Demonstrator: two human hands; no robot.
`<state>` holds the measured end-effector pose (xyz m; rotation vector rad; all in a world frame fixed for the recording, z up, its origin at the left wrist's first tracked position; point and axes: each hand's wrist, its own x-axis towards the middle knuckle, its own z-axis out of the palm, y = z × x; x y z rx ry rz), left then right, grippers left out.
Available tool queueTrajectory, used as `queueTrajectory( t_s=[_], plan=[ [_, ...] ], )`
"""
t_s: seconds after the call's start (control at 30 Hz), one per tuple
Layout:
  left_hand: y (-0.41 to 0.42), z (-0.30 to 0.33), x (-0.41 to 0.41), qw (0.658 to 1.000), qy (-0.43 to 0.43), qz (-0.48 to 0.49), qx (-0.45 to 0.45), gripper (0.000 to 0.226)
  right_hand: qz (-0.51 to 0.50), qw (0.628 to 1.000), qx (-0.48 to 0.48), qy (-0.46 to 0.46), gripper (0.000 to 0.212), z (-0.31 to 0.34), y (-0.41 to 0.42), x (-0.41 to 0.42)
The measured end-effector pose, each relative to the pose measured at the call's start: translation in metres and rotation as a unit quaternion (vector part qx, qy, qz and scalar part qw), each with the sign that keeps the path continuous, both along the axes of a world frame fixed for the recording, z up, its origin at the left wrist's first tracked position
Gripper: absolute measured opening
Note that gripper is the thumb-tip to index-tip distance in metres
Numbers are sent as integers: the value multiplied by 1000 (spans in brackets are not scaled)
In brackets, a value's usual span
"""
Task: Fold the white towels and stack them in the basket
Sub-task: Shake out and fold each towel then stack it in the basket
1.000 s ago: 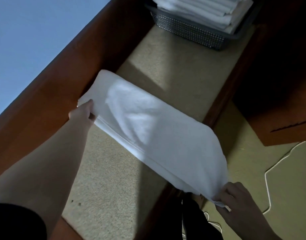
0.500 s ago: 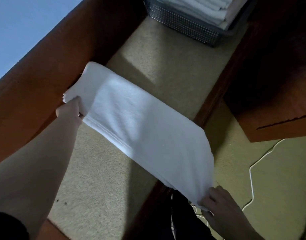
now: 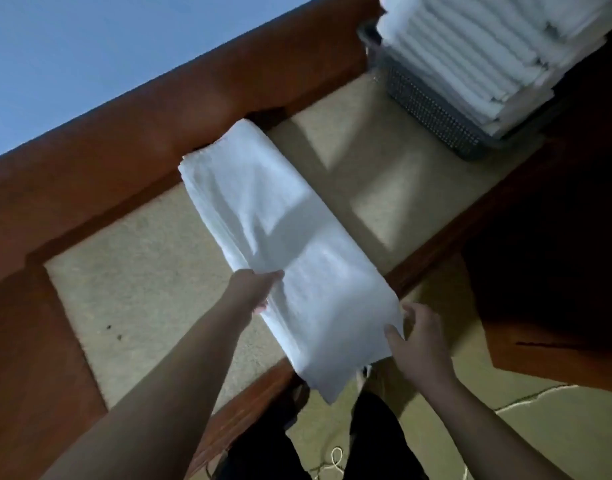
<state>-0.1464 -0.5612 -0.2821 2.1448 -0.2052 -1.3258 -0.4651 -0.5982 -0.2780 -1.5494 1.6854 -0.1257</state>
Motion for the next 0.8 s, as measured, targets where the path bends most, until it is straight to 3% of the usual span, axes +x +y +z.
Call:
queueTrajectory(
  t_s=[0.07,0.2,0.3,0.47,0.57,0.67,0.8],
  plan=[
    [17,3,-30,999,-18,9,25,25,0,997,65,-29,34,-11,-16,2],
    [43,-2,-63,987,-102,112,53,30,9,994,90,-63,33,-37,-32,2],
    [55,2,-84,977,-148,136,71,28,33,984,155,-84,34,-45,-45,-7],
    [77,10,-140,988,-118,41,91,28,72,965,234,-98,44,-33,-59,-19],
    [92,9,-158,980,-147,66,115,31,94,957,259,-89,24,-23,-61,-22],
    [107,4,-175,973,-170,89,127,32,111,959,250,-79,17,-23,-61,-30],
    [117,5,-204,979,-111,106,135,53,119,958,241,-96,16,-20,-59,-33]
  ],
)
